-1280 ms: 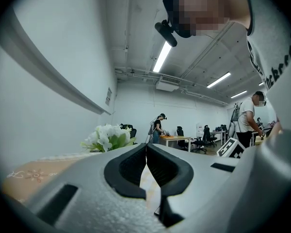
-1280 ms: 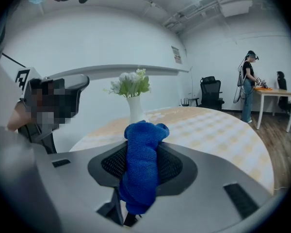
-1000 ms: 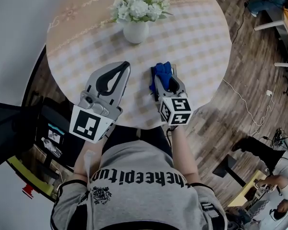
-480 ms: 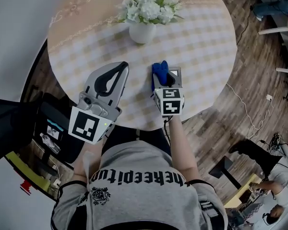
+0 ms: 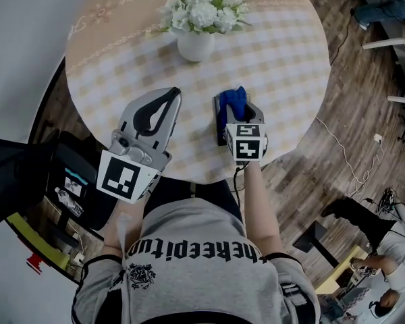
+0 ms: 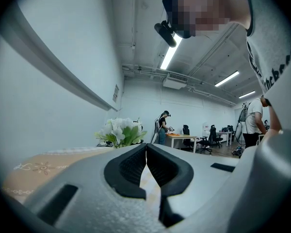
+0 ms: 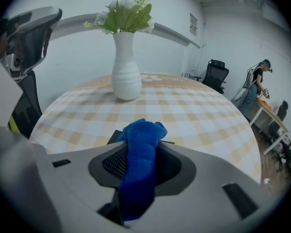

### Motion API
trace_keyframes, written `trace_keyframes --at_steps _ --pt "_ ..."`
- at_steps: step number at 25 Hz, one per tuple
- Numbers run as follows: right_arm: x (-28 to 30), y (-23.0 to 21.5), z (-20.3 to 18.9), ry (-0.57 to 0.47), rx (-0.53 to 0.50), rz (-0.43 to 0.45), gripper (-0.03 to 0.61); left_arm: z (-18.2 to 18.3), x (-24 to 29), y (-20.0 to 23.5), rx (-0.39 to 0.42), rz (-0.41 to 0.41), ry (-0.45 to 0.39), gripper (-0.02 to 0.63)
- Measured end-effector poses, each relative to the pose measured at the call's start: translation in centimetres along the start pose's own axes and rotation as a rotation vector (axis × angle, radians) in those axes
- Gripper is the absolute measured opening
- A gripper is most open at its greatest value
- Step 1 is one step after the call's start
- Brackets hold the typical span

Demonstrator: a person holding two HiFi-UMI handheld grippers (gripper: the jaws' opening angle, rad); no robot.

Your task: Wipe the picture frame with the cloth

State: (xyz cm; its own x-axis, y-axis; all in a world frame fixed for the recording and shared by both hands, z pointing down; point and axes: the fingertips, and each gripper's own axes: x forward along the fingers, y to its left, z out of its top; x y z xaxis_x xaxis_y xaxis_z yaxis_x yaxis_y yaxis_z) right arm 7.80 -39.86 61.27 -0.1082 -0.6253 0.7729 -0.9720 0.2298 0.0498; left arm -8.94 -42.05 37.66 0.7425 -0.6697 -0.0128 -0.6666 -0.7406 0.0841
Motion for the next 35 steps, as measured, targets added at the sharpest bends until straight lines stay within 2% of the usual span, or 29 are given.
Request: trace_keyframes --at_steps 8,11,15,27,35 --pt "-1.1 -3.2 -0.4 0.008 0.023 -0.057 0.138 0.2 -0.1 -0.6 0.003 0.016 0.004 0.016" --pt "-1.3 -4.0 -0.9 0.008 0.039 -0.050 0.138 0.2 -0.3 -0.9 -0.008 0.021 0.007 0.017" --pt "-1.3 -3.6 -1.0 0.001 0.018 -0.045 0.138 0.3 -0.4 -1.4 0.004 0.023 0.002 0.017" --pt "-3.9 -2.8 -4.3 -0.015 0.050 0.011 0.138 0.8 -0.9 -3.5 0.007 0.022 -0.010 0.017" --pt "-3.5 -2.2 -4.1 -0.027 0.083 0.021 0.138 1.0 -2.0 -3.9 0.009 0.042 -0.024 0.017"
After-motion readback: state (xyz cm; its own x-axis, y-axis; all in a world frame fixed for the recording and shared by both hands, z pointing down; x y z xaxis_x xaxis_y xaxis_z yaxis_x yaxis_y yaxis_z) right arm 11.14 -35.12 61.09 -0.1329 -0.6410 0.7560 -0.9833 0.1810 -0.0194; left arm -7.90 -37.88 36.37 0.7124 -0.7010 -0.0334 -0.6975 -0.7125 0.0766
